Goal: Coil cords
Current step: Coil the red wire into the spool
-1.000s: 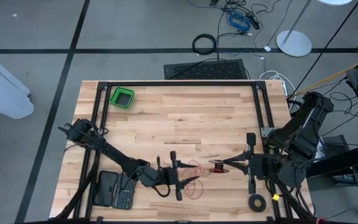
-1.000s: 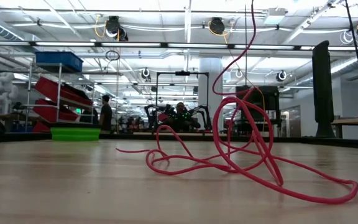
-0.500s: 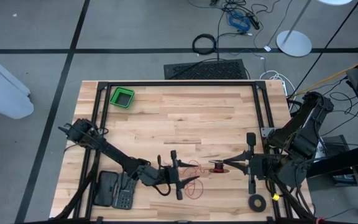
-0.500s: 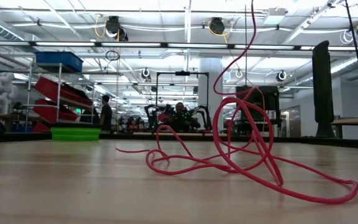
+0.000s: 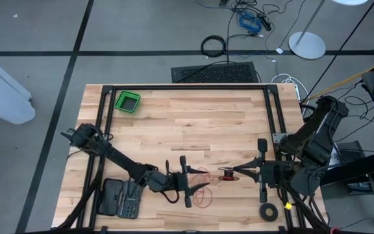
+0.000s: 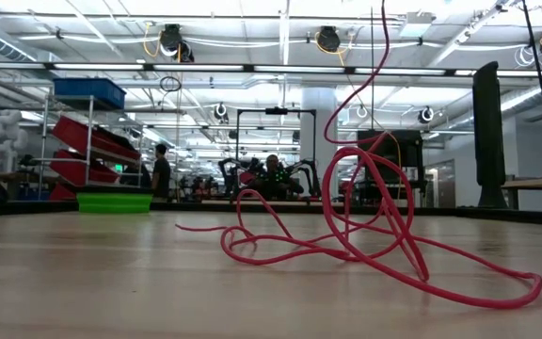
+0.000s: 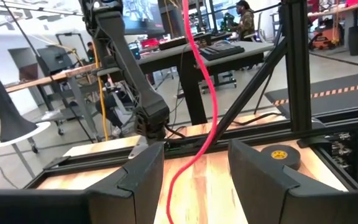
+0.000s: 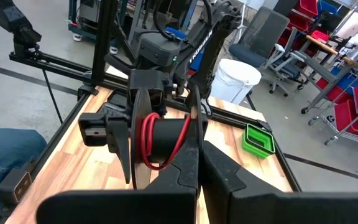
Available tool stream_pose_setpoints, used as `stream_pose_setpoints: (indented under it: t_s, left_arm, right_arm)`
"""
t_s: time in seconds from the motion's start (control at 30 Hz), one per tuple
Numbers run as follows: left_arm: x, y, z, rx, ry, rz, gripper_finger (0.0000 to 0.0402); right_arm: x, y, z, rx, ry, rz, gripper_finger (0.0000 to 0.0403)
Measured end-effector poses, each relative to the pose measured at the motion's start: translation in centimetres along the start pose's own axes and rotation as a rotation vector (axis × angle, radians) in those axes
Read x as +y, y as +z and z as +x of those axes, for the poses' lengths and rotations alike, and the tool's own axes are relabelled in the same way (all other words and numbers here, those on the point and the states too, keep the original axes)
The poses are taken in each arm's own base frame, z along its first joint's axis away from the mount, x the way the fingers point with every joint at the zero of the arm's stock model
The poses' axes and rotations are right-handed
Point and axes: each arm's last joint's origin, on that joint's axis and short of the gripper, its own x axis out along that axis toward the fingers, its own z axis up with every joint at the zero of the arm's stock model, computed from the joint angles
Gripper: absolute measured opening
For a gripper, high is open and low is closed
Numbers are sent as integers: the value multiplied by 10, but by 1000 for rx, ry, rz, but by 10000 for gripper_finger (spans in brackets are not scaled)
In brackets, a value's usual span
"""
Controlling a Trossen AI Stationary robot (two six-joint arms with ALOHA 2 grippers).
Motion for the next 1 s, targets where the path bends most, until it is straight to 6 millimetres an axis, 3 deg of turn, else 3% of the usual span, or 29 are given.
stream_pose_setpoints:
  t_s: [0.73,0.87,1.0]
  left_arm:
    - [1,1,2,-6,-26,22,187]
    - [-3,7,12,-2,-24,31,187]
    - [-15,2,27,50,-40,112,187]
  right_arm:
    - [0,0,0,0,-1,-4,0]
    - [0,0,0,0,0,-4,0]
    - [0,0,0,0,0,-3,0]
